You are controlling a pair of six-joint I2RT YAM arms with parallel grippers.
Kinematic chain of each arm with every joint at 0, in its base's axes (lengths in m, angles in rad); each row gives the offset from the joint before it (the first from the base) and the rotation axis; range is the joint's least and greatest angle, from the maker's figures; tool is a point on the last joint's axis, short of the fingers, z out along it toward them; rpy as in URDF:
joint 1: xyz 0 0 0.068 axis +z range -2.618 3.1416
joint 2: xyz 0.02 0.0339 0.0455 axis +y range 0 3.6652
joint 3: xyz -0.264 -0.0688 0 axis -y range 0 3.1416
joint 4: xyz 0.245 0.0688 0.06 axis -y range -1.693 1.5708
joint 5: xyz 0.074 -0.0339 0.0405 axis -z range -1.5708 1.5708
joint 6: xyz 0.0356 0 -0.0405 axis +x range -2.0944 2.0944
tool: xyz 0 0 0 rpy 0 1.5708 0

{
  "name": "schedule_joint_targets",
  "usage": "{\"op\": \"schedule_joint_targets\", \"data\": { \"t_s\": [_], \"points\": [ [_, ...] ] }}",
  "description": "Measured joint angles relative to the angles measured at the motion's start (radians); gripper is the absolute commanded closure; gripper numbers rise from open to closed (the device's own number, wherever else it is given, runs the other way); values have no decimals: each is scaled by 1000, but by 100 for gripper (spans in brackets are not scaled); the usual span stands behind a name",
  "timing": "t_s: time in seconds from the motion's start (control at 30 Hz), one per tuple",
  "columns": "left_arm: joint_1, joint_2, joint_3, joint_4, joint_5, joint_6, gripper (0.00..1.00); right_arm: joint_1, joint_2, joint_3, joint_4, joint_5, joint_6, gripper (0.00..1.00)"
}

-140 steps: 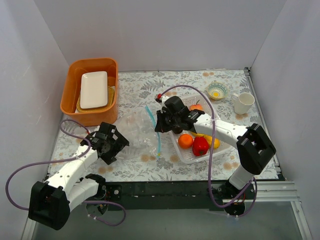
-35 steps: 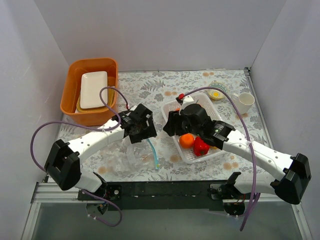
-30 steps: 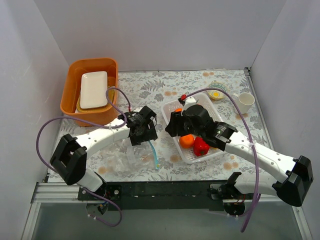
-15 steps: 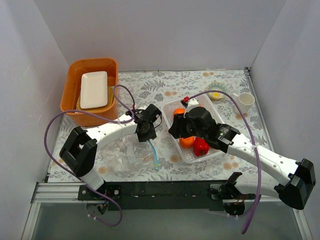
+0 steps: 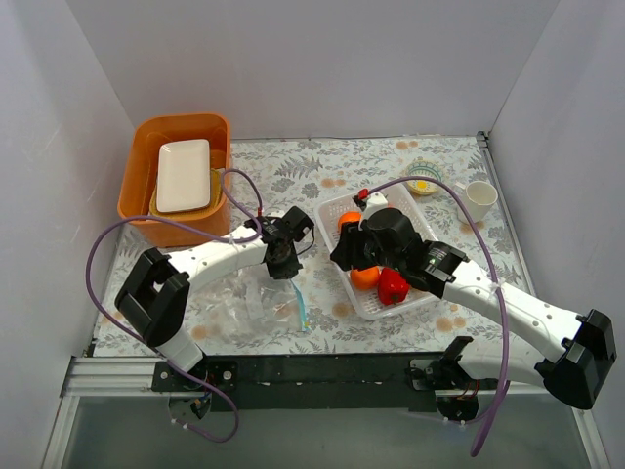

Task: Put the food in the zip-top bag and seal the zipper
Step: Pick up the zipper food storage bag at the center of the board, then open the zipper of the food storage bag.

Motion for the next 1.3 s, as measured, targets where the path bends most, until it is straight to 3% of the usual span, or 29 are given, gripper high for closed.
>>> {"op": "schedule_joint_targets", "data": {
  "t_s": [0.1,0.3,0.47,0.63,1.07,1.17,1.23,1.3],
  "points": [
    [0,-19,-6,11,1,4,100,-1,0,0,0,-6,0,66],
    [0,-114,-30,31,12,15,100,-4,27,-5,16,-48,6,70],
    [0,-235,-35,50,24,34,100,-13,78,-19,74,-156,14,64],
    [0,-283,-35,53,34,48,100,-16,155,-20,158,-281,33,49],
    [24,-285,-35,73,59,64,100,-14,232,-83,315,-485,99,39],
    [32,-288,-35,76,66,66,100,-13,248,-94,335,-517,106,47],
    [35,-293,-35,80,74,68,100,-12,274,-94,351,-539,108,68],
    [37,-300,-35,80,80,69,100,-10,303,-94,363,-557,107,83]
  ]
}}
